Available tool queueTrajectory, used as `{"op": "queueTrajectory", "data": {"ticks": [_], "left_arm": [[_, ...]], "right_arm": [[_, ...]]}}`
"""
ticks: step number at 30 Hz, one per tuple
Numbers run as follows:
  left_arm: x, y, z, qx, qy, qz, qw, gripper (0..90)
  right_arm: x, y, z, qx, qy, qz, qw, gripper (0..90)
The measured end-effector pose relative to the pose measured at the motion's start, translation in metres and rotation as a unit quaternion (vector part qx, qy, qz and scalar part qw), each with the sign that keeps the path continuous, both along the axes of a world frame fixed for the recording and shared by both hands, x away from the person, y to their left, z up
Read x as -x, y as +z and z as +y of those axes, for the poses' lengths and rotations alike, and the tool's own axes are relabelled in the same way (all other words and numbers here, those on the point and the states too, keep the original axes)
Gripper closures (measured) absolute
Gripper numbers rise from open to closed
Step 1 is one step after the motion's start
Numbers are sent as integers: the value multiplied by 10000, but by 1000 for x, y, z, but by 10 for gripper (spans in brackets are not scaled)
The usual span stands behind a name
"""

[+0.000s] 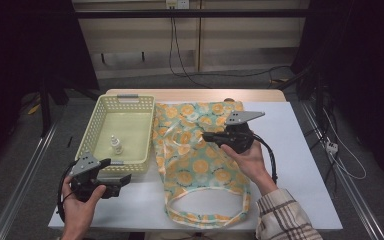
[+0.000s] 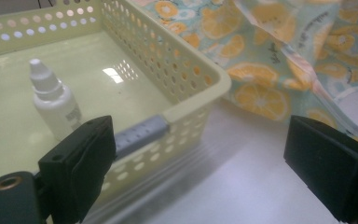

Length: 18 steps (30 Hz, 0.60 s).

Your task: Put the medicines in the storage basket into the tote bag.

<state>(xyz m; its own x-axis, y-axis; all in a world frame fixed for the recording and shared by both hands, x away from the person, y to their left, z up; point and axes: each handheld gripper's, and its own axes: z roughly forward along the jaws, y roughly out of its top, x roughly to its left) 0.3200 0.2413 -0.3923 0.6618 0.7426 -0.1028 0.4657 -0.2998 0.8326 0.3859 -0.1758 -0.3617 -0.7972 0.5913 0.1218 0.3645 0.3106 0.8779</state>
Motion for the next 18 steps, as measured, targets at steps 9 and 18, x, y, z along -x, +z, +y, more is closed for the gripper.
{"op": "queueTrajectory", "data": {"ticks": [9,18], "left_arm": [[-34,15,2,-415,-69,257,9988,59],[-71,15,8,-536,291,499,9969,95]], "right_arm": [[0,-1,0,8,13,30,10000,900],[1,-1,1,24,29,13,10000,900]]}}
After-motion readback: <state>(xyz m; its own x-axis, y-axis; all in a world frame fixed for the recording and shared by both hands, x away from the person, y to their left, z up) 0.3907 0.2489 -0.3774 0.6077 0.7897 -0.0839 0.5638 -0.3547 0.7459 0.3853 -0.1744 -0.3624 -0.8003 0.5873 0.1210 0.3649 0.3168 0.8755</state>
